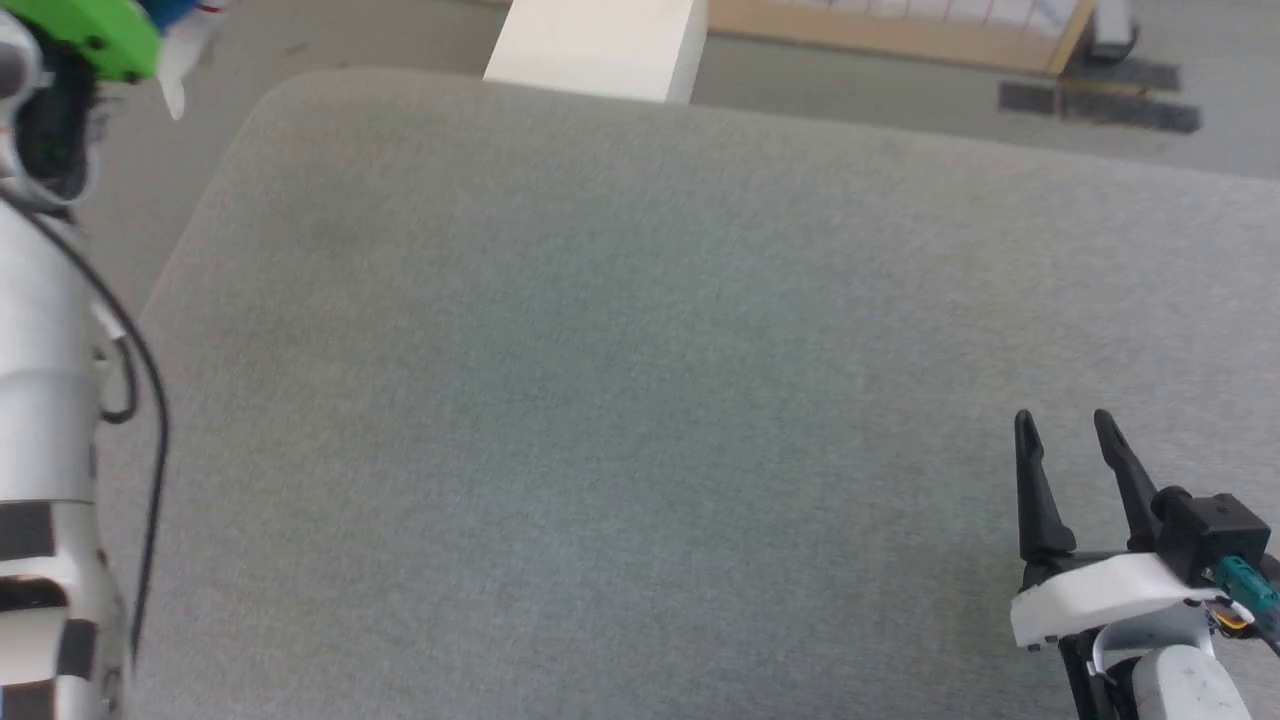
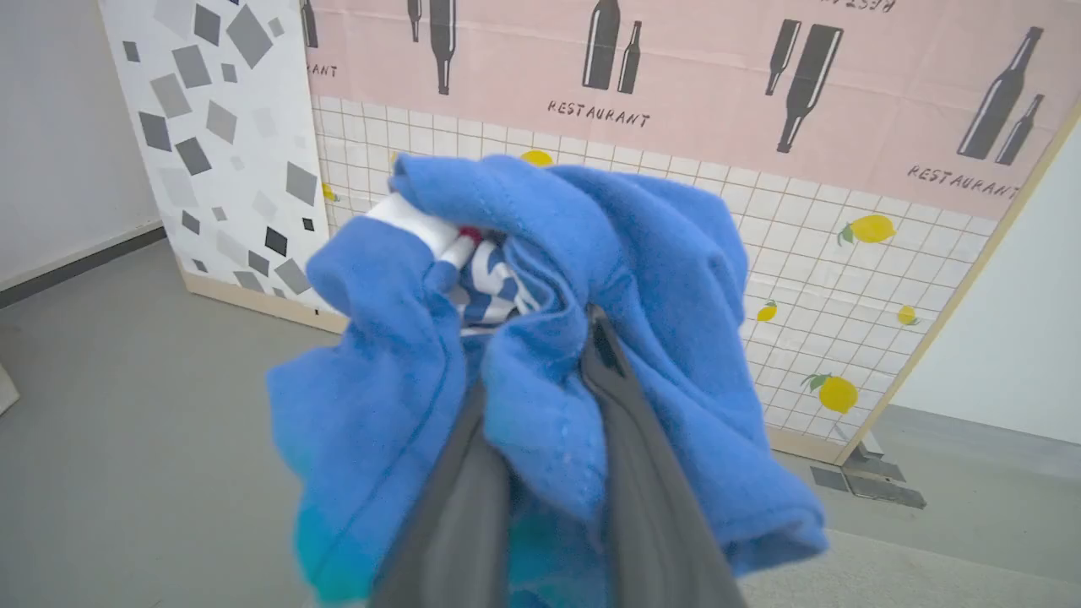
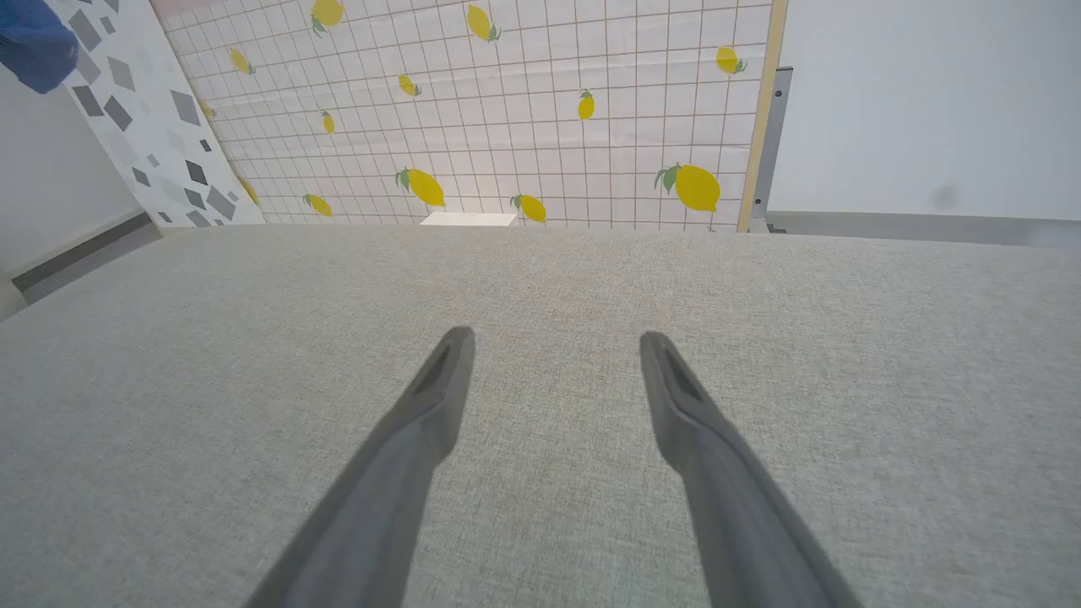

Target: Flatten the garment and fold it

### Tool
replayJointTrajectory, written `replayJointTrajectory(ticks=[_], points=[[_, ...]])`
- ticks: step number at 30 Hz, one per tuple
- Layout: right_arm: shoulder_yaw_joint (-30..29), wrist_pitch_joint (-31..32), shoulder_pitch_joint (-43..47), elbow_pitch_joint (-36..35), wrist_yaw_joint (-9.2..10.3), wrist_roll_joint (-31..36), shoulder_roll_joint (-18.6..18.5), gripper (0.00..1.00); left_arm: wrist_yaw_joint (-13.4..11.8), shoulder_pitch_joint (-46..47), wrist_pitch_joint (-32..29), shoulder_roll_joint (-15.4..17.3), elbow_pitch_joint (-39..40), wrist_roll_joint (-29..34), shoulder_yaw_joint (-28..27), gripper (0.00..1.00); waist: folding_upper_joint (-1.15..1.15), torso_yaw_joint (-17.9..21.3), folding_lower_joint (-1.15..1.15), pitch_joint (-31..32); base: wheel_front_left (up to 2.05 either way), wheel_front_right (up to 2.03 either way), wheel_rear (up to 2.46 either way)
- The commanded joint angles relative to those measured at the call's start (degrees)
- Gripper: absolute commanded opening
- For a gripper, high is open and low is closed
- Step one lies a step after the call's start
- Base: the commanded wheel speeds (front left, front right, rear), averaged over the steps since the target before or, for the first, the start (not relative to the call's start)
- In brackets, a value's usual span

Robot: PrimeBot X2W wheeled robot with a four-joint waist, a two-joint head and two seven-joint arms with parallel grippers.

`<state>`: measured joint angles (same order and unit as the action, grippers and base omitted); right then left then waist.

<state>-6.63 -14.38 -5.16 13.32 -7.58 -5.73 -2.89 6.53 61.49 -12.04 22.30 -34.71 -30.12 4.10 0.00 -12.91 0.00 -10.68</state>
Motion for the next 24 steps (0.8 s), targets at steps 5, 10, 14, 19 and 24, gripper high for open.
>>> replayJointTrajectory(ticks=[5,10,14,19,24], points=[[-0.72,-0.59,0.59,0.91,0.09,-0.84,0.01,1.00,0.78,0.17,-1.03,-3.14,1.93,-2.18,3.80,0.00,0.00,4.63,0.00,4.73,0.00,0.00,0.00],[-1.29,-0.61,1.15,0.90,0.09,-1.54,0.01,1.00,0.92,-1.99,-1.37,-5.30,3.60,-5.01,7.39,0.00,0.00,8.44,0.00,6.41,0.00,0.00,0.00],[-1.63,-0.61,1.84,1.05,0.09,-1.77,0.01,1.00,0.94,-3.79,-1.89,-6.68,4.81,-7.65,10.34,0.00,0.00,11.40,0.00,7.15,0.00,0.00,0.00],[-2.52,-0.61,2.76,0.98,0.09,-1.90,0.01,1.00,0.94,-6.65,-1.94,-9.02,6.62,-10.51,13.90,0.00,0.00,14.23,0.00,7.39,0.00,0.00,0.00],[-3.22,-0.62,3.42,0.81,0.09,-1.98,0.01,1.00,0.95,-10.43,-2.29,-11.42,7.63,-12.47,18.76,0.00,0.00,15.88,0.00,6.98,0.00,0.00,0.00]])
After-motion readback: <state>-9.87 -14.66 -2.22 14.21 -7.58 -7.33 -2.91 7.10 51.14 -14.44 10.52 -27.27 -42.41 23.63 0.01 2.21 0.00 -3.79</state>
